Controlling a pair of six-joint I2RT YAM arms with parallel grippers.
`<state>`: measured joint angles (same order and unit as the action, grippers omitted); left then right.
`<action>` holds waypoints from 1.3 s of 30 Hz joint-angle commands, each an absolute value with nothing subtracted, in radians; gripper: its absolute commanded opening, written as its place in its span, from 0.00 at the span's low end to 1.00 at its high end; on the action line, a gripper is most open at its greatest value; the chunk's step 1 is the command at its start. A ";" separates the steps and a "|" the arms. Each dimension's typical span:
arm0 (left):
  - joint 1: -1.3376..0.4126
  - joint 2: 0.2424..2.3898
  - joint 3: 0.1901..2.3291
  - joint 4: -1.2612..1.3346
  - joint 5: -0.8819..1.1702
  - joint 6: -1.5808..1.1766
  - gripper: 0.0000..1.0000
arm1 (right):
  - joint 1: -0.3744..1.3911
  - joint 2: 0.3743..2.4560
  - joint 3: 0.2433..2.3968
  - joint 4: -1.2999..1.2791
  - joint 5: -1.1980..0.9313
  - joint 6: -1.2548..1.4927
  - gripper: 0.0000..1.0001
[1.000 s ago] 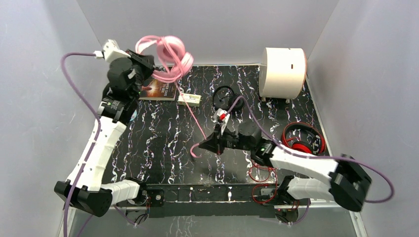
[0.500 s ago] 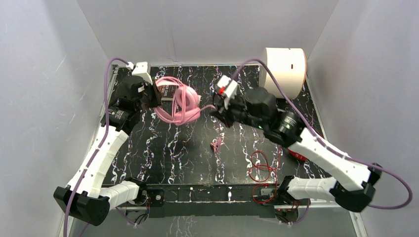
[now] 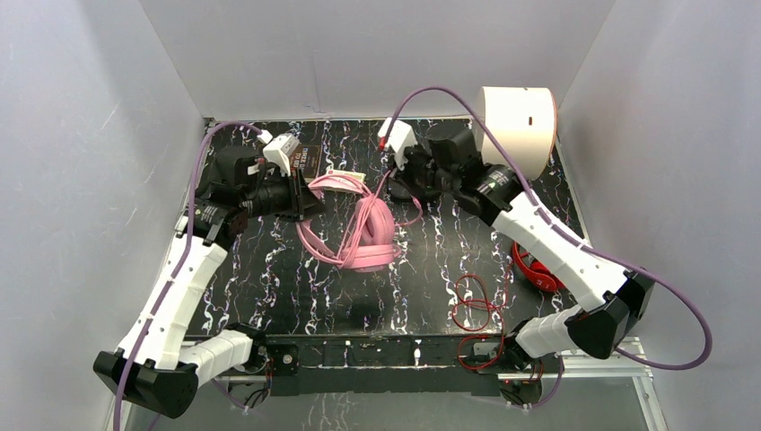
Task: Wrap the headphones
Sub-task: Wrap the headphones cable around the headphones.
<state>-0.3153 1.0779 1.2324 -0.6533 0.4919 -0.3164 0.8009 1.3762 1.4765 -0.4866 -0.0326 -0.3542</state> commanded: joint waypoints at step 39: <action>-0.311 1.015 1.605 -0.351 0.667 -0.894 0.00 | 0.407 1.416 0.904 0.271 -0.738 0.329 0.93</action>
<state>-0.3099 1.0271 1.5295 -0.4408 0.7364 -0.7891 0.4450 1.4994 0.9627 0.2176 -0.7464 0.2714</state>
